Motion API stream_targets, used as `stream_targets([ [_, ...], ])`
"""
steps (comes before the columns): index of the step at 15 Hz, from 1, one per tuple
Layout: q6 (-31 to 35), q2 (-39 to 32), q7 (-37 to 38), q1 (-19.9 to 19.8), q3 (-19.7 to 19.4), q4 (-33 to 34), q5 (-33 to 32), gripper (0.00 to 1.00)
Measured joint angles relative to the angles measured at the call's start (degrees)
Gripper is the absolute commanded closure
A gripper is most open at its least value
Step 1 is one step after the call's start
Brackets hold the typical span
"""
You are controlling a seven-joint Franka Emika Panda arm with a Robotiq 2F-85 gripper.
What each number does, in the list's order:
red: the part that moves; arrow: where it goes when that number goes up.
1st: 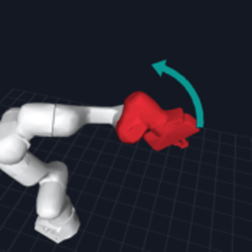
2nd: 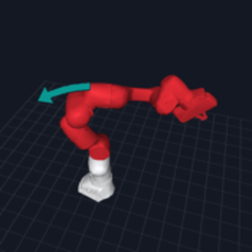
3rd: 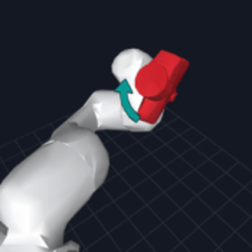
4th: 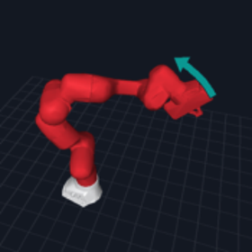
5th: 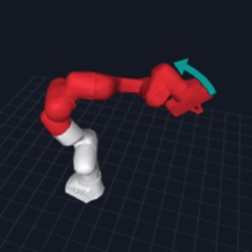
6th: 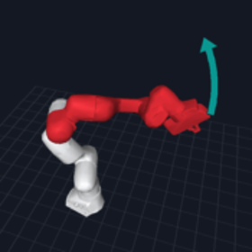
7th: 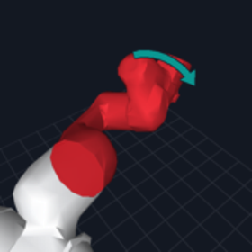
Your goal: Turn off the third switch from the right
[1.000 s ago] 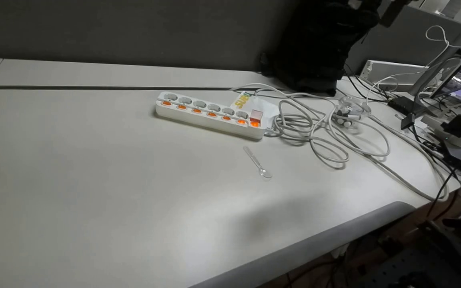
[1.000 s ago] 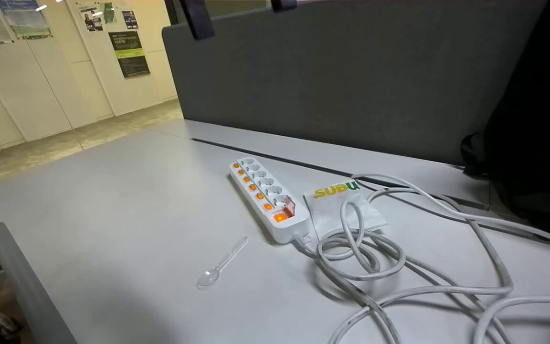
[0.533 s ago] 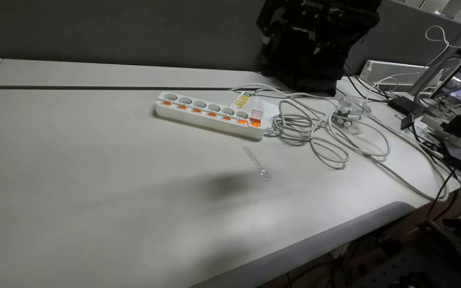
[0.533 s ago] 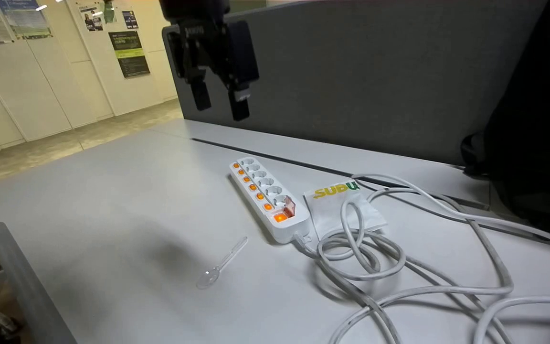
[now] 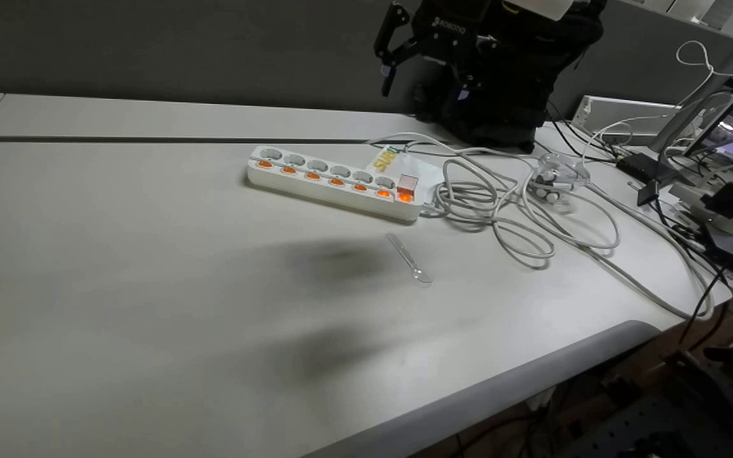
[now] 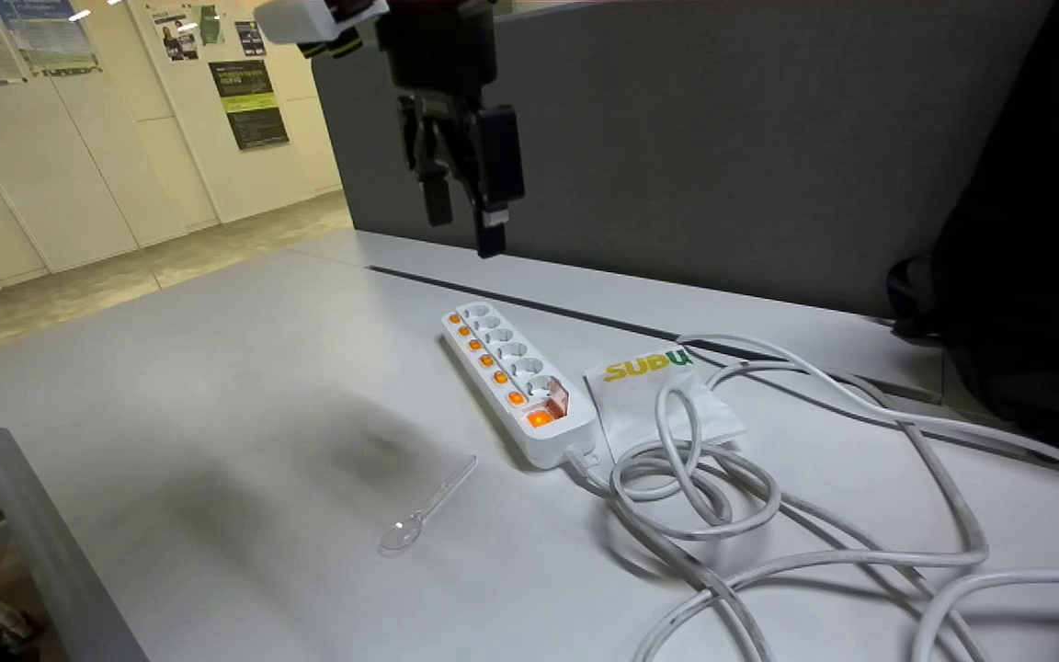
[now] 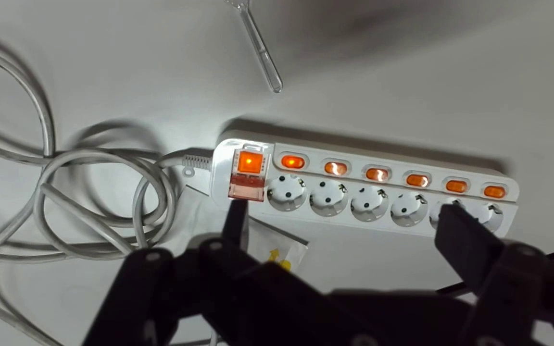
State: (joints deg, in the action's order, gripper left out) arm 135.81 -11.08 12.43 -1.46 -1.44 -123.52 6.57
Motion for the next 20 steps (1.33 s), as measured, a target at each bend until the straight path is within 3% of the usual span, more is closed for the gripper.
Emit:
stream_targets([
  [3,0.96,-0.15,1.15,0.08,-0.06,-0.04,-0.09,0.00],
  [7,12.29,-4.10,11.27,1.71,-0.83,-0.15,-0.64,0.00],
  [8,15.20,-5.84,14.52,2.61,-1.36,-0.09,-1.21,0.25],
  [9,17.35,-7.71,17.50,3.70,-2.06,0.04,-1.52,0.27],
  [12,19.36,-12.66,21.27,5.75,-3.01,1.17,-0.60,0.49],
  [20,17.83,-19.70,20.91,6.30,-2.39,5.70,1.93,0.99],
])
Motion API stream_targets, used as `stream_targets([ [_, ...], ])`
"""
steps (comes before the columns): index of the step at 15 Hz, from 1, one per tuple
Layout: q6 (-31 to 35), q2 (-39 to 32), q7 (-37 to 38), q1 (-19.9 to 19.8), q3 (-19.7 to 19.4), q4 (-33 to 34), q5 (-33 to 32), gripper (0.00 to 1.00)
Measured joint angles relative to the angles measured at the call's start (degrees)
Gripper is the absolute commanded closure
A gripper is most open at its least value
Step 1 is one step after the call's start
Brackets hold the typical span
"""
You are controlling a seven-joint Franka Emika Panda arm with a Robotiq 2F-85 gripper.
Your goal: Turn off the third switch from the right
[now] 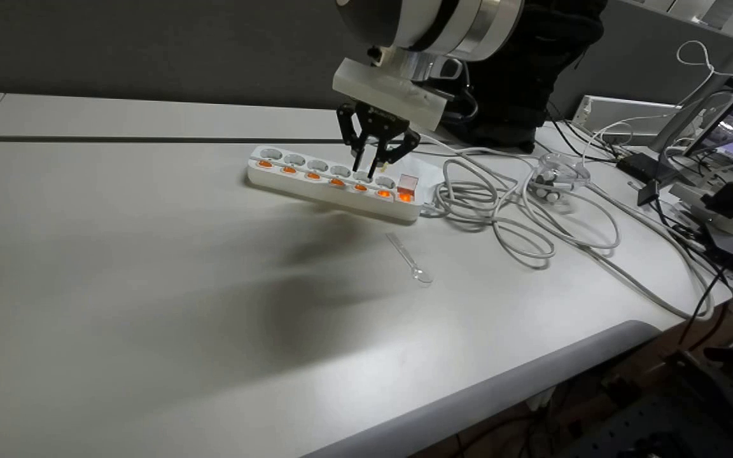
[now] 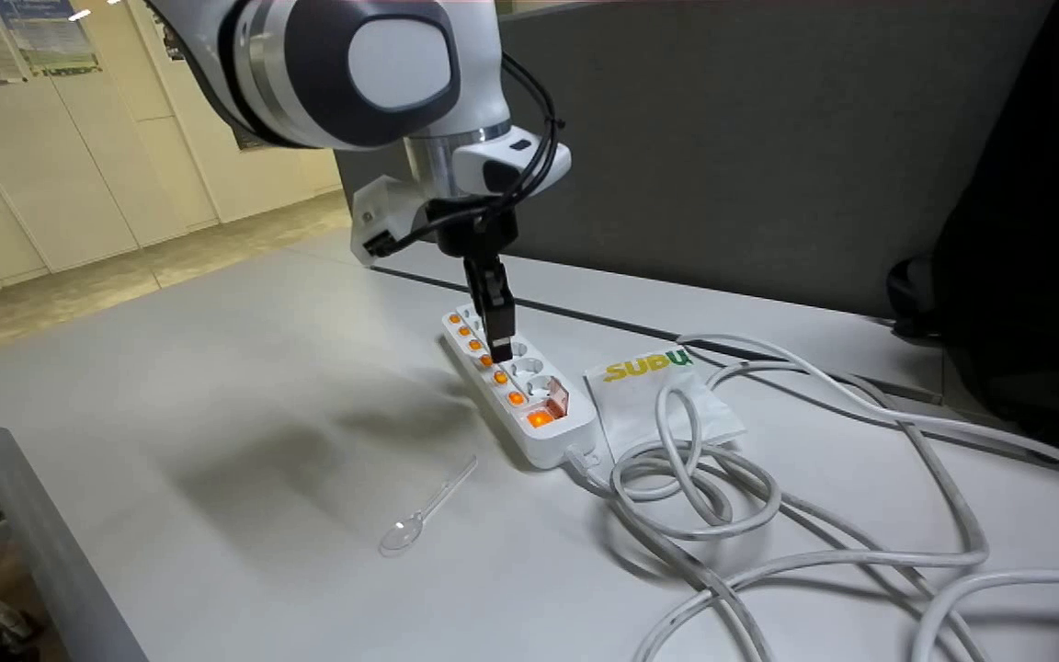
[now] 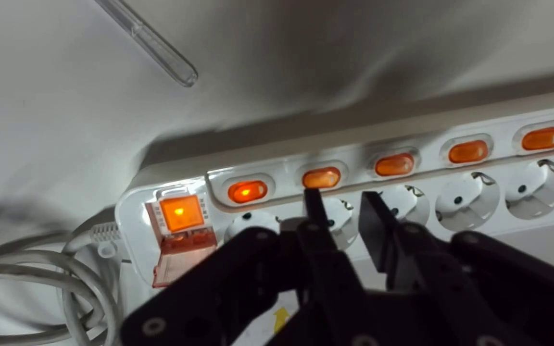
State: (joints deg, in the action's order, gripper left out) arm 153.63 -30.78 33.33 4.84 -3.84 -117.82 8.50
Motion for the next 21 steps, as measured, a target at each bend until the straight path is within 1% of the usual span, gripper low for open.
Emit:
stream_targets([
  [4,-2.19,-2.03,-0.81,0.15,1.01,2.60,0.61,1.00],
  [8,-3.60,-3.14,-0.82,0.42,1.12,4.13,0.82,0.99],
  [21,-3.27,-3.12,-1.00,1.23,-0.14,3.04,0.67,1.00],
])
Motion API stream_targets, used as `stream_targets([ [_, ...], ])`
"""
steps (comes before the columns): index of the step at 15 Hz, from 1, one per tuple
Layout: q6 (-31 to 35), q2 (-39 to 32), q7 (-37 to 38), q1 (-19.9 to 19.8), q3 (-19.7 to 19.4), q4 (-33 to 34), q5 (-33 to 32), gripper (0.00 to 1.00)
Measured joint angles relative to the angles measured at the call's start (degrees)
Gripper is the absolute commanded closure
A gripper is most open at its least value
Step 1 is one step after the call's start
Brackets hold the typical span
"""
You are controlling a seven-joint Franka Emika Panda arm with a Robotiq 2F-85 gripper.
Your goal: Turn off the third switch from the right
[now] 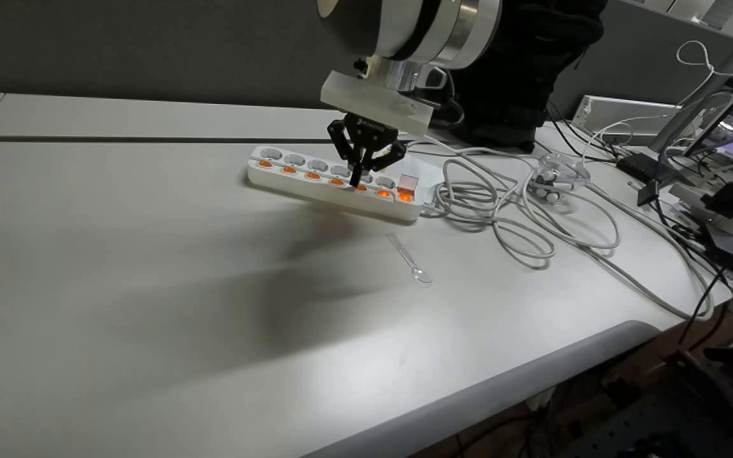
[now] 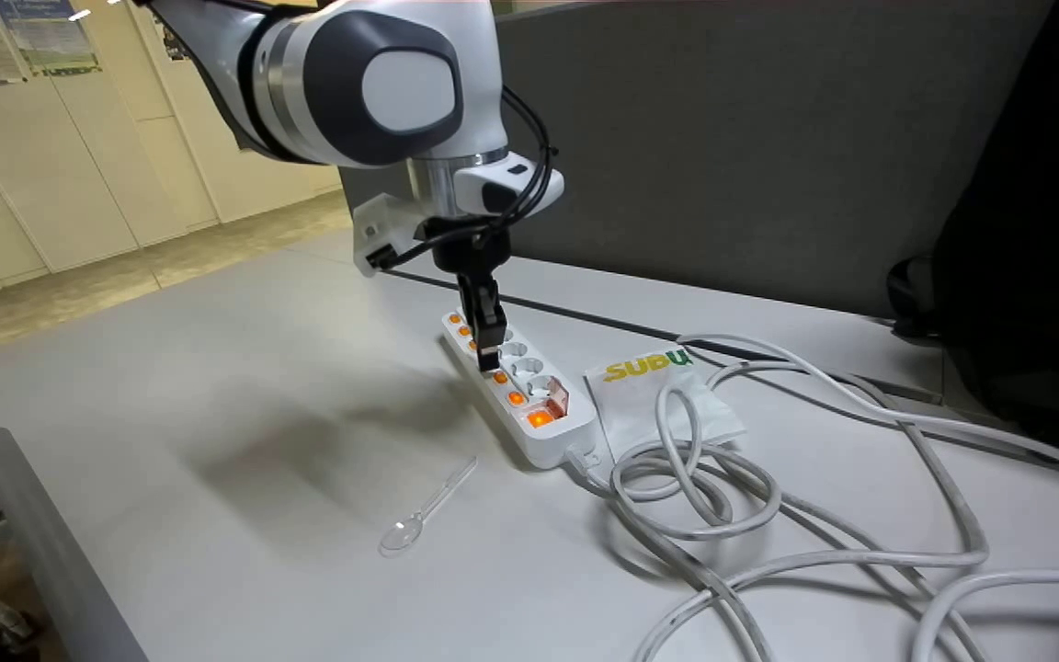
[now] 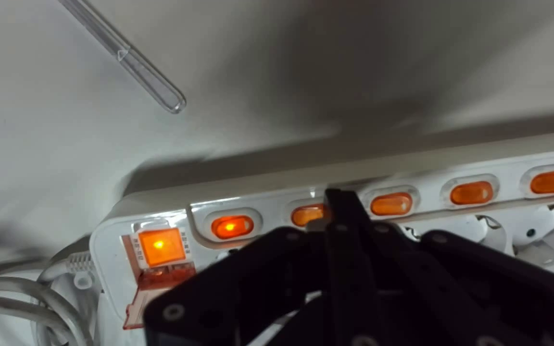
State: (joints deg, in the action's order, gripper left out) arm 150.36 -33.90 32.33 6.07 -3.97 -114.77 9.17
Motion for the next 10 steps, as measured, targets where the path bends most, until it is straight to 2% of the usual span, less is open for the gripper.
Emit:
stream_targets([
  [10,0.53,-0.15,-1.02,0.20,-0.91,-0.31,-0.11,1.00],
])
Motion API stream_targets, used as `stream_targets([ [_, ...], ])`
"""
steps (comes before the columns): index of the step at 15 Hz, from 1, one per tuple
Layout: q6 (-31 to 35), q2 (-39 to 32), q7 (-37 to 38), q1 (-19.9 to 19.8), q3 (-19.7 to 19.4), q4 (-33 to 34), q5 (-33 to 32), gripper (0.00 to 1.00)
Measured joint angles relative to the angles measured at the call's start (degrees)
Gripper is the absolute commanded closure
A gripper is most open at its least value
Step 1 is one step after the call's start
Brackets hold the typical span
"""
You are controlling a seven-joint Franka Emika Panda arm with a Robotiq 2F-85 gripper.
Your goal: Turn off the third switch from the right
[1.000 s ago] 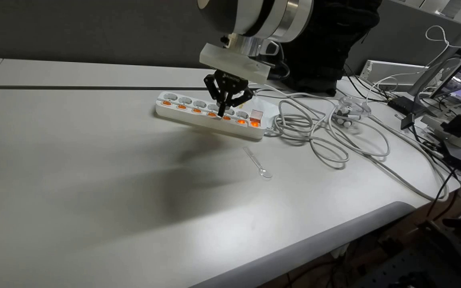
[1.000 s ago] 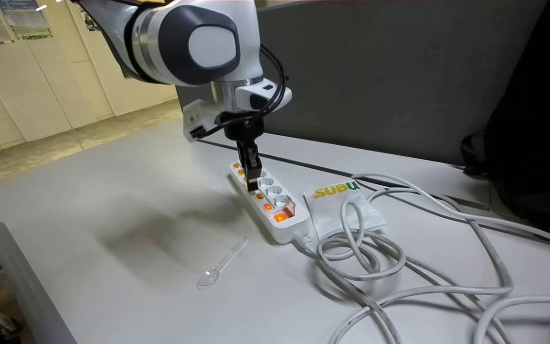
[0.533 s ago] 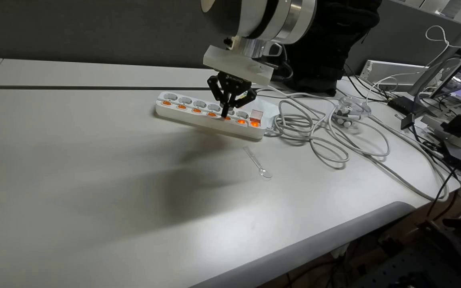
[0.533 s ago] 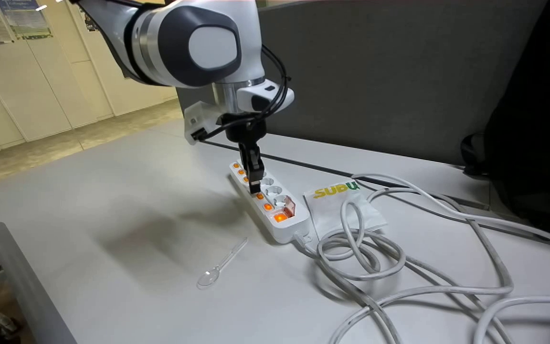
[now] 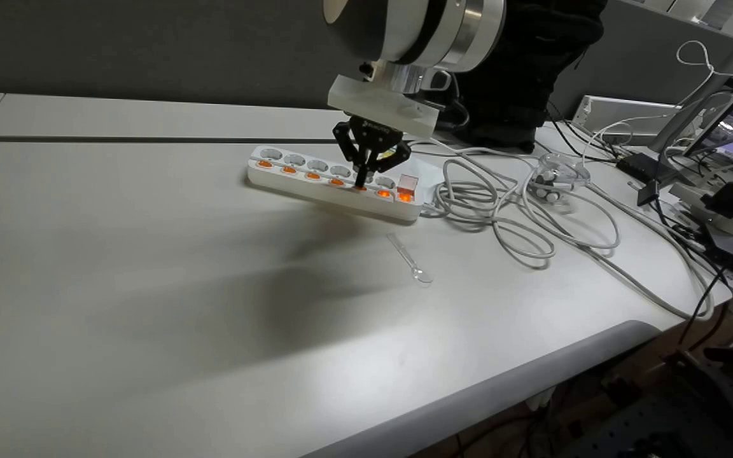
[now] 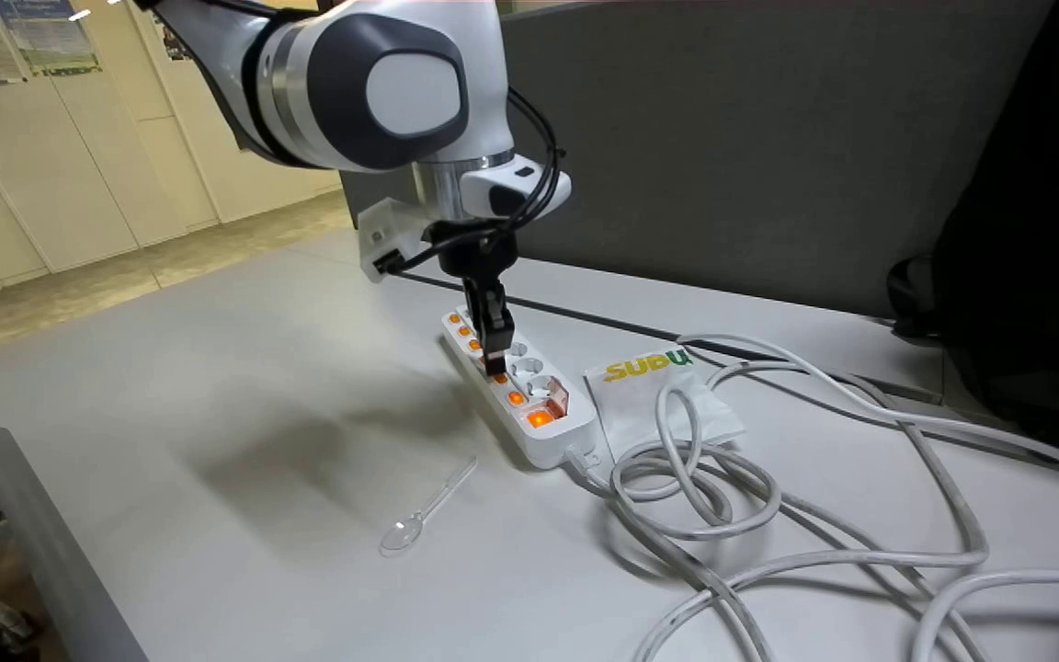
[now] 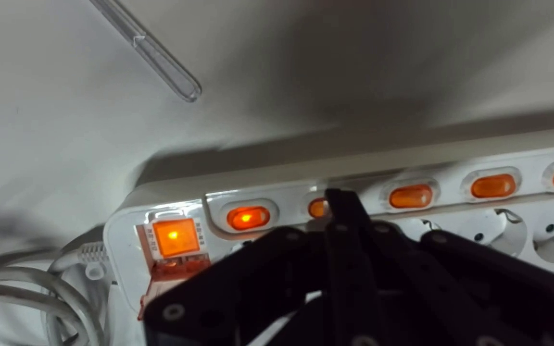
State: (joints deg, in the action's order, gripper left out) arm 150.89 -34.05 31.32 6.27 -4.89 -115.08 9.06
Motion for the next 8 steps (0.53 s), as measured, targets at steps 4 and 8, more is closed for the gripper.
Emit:
stream_targets([
  [4,0.00,-0.29,-0.17,0.29,0.00,0.00,0.00,1.00],
  [8,-0.01,-0.37,-0.19,0.36,-0.02,0.02,0.00,1.00],
])
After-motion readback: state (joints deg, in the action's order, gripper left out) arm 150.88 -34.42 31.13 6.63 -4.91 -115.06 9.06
